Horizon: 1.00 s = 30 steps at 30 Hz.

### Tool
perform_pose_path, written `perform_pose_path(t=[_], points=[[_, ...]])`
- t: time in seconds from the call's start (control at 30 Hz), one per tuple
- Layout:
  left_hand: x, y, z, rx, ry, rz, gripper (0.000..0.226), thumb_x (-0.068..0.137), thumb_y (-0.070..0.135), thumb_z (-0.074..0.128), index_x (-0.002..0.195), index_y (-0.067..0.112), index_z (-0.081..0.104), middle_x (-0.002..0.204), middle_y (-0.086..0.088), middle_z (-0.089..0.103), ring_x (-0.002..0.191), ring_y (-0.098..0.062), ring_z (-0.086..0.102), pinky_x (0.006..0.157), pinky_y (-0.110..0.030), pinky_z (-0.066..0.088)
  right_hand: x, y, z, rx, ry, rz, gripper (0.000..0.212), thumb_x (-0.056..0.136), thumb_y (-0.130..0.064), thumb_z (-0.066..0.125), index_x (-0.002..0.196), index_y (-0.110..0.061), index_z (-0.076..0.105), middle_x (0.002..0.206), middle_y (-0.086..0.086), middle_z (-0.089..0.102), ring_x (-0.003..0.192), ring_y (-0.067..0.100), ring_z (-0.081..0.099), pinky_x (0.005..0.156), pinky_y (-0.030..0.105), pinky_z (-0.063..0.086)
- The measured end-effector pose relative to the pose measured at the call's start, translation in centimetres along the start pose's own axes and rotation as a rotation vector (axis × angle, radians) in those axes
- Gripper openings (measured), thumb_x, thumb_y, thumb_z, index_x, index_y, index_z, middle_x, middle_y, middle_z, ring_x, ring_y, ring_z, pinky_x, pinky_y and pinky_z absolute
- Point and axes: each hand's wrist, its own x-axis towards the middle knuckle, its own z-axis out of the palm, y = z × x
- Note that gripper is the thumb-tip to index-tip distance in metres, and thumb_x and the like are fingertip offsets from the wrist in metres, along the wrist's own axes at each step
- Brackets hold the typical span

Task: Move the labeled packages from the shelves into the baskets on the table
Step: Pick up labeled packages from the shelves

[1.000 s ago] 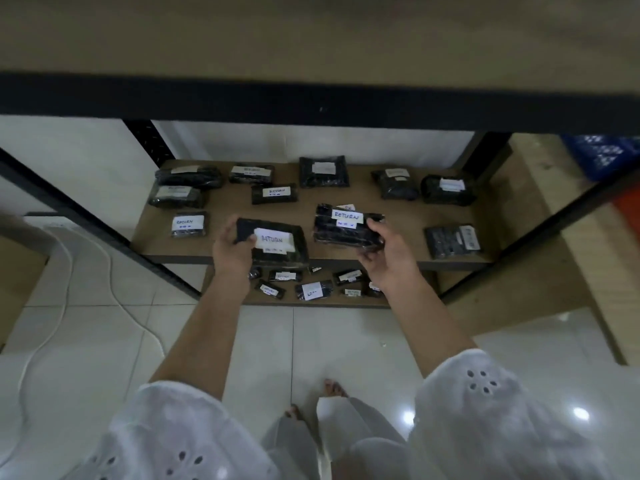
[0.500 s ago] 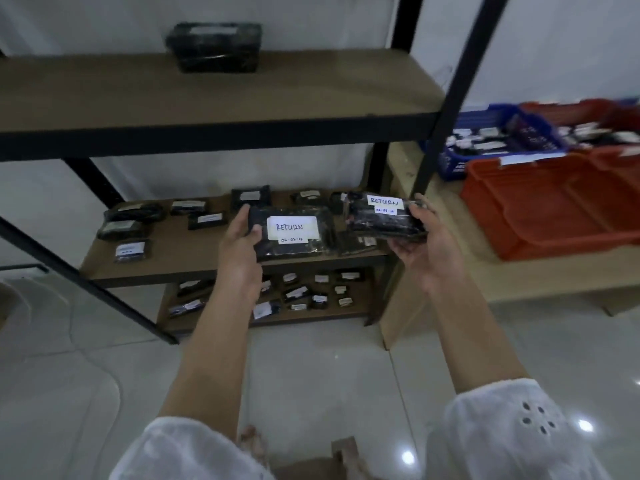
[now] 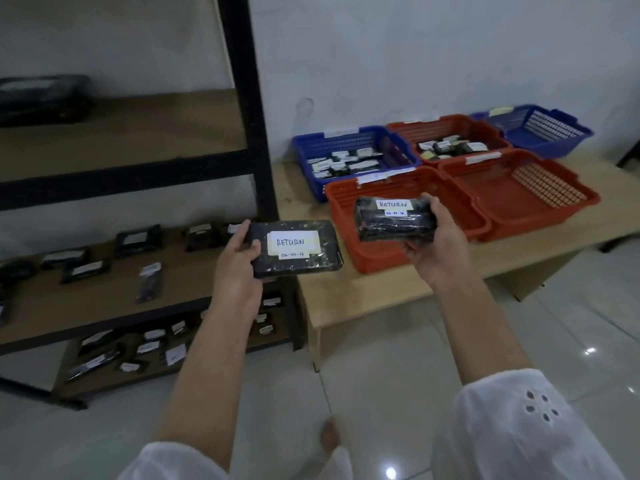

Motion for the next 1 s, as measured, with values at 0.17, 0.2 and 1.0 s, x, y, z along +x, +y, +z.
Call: perform_pose_path(t=[0.17,0.2,1.0], points=[[4.1,-2.5,7.8,-0.021,-0.031,0.003,0.045,0.097,0.0,0.039,0.137,0.021,0.047,0.112,-0.003,0.062,0.098,-0.02,0.064,0.082,-0.037,0.054,6.5,-3.3,-3.5,-0.02,0.059,0.002,0.023,0.098,-0.037,0.043,0.094,-0.03,0.065,0.088,-0.001,0.07,0.08,0.018,0.065,0.064,0.028,0.048],[5.0,-3.1,9.5,-0.025,-0.031,-0.001,0.046,0.097,-0.001,0.039,0.138,0.019,0.046,0.119,-0.006,0.06,0.102,-0.022,0.063,0.088,-0.039,0.053,8.0,-4.1,-4.1,-0.034,0.077,0.004,0.023,0.098,-0.037,0.043,0.094,-0.03,0.065,0.086,-0.002,0.07,0.078,0.018,0.064,0.062,0.028,0.048],[13.1,-22.8,48.4,-0.145,0.067,0.034,0.045,0.095,-0.004,0.041,0.132,0.02,0.051,0.111,-0.007,0.061,0.099,-0.023,0.064,0.073,-0.033,0.056,39.7,-26.8,-26.3,-0.045,0.0,0.088,0.019,0.098,-0.031,0.044,0.11,-0.022,0.057,0.102,0.005,0.065,0.085,0.018,0.062,0.066,0.029,0.047]])
